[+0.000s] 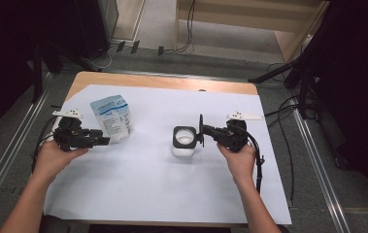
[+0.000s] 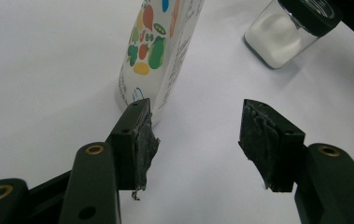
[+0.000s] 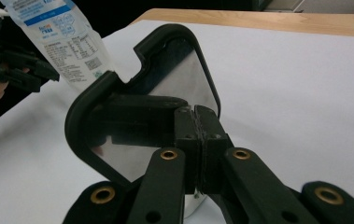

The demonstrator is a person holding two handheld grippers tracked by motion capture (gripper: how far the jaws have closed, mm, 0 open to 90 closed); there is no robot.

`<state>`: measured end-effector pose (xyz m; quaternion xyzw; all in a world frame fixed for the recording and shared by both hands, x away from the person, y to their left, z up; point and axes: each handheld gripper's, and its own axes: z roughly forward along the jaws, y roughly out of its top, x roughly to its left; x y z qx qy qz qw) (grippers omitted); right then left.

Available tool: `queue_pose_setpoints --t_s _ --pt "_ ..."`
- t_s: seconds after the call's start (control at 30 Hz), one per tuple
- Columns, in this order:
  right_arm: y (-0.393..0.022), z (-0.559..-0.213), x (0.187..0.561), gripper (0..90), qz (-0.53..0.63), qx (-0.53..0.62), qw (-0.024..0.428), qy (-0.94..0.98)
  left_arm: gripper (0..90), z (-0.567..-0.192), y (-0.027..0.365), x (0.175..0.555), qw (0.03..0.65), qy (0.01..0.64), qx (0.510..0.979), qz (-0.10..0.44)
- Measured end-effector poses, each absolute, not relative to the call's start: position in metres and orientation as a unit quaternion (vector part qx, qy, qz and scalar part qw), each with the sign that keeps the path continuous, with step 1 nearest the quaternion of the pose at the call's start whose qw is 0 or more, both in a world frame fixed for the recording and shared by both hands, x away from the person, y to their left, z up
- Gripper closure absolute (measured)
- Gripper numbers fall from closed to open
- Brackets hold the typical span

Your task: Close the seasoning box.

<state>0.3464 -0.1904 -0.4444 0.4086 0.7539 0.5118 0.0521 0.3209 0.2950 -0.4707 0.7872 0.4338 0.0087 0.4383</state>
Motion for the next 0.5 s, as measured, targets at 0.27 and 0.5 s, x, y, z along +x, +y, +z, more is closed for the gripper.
queue_pose_setpoints --t_s 0.27,0.5 --pt "-0.1865 -0.4459 0.3476 89.7 0.512 0.408 0.049 0.754 44.8 -0.4709 0.2957 0.3211 0.437 0.435 0.787 0.012" --pt "-0.1816 -0.4447 0.348 89.7 0.514 0.402 0.049 0.756 45.3 -0.471 0.2963 0.3212 0.438 0.435 0.786 0.012"
